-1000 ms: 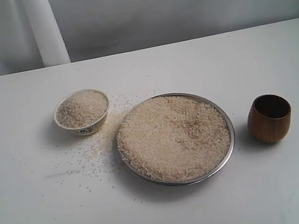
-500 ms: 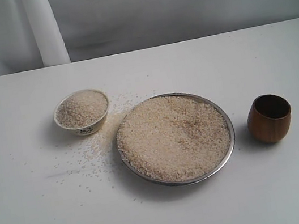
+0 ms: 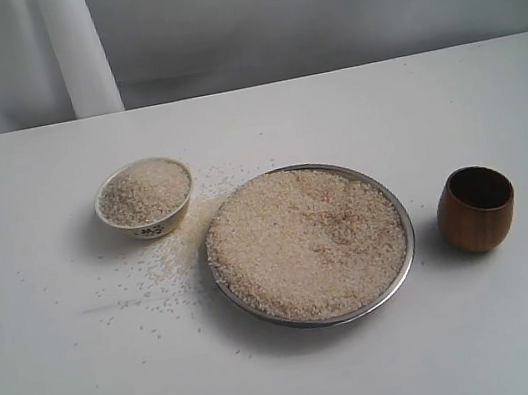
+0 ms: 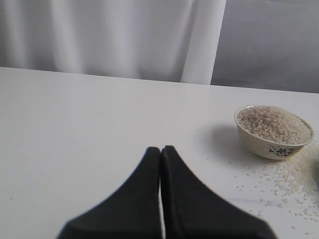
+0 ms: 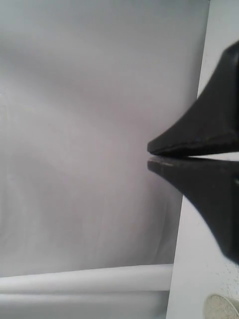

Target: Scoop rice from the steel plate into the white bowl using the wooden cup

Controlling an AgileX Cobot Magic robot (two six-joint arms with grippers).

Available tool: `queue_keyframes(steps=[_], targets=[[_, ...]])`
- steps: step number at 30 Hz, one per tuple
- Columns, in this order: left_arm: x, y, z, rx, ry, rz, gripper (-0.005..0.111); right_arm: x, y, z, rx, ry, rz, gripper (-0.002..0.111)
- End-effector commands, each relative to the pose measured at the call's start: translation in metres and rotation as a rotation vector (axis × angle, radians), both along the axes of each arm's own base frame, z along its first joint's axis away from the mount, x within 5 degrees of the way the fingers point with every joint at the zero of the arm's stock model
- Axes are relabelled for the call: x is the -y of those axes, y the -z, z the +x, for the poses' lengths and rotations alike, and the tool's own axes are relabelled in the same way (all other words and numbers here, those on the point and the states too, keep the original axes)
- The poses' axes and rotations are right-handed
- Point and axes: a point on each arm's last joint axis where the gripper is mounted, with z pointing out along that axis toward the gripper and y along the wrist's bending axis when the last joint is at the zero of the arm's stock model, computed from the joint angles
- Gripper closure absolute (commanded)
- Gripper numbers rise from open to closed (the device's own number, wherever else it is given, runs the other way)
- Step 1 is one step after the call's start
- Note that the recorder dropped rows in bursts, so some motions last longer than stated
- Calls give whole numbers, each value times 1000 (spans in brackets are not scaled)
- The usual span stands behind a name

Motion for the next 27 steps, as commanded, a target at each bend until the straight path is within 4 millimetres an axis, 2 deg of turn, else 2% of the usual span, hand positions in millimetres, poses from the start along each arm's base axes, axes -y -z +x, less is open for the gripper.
queue_keyframes(steps=[1, 4, 7, 11, 16, 19, 27], targets=[[0, 0, 0, 5, 6, -8, 107, 1, -3, -1, 11, 5, -4, 108], [0, 0, 0, 5, 6, -8, 107, 1, -2, -1, 14, 8, -56, 108], [0, 0, 0, 5, 6, -8, 107, 4, -5, -11, 43, 28, -145, 108], [0, 0, 0, 5, 6, -8, 107, 14, -9, -25, 65, 95, -153, 108], [0, 0, 0, 5, 6, -8, 107, 23, -4, -41, 47, 183, -144, 108], [0, 0, 0, 5, 6, -8, 107, 27, 6, -50, 56, 215, -114, 108], [0, 0, 0, 5, 6, -8, 107, 31, 51, -65, 35, 282, -62, 108]])
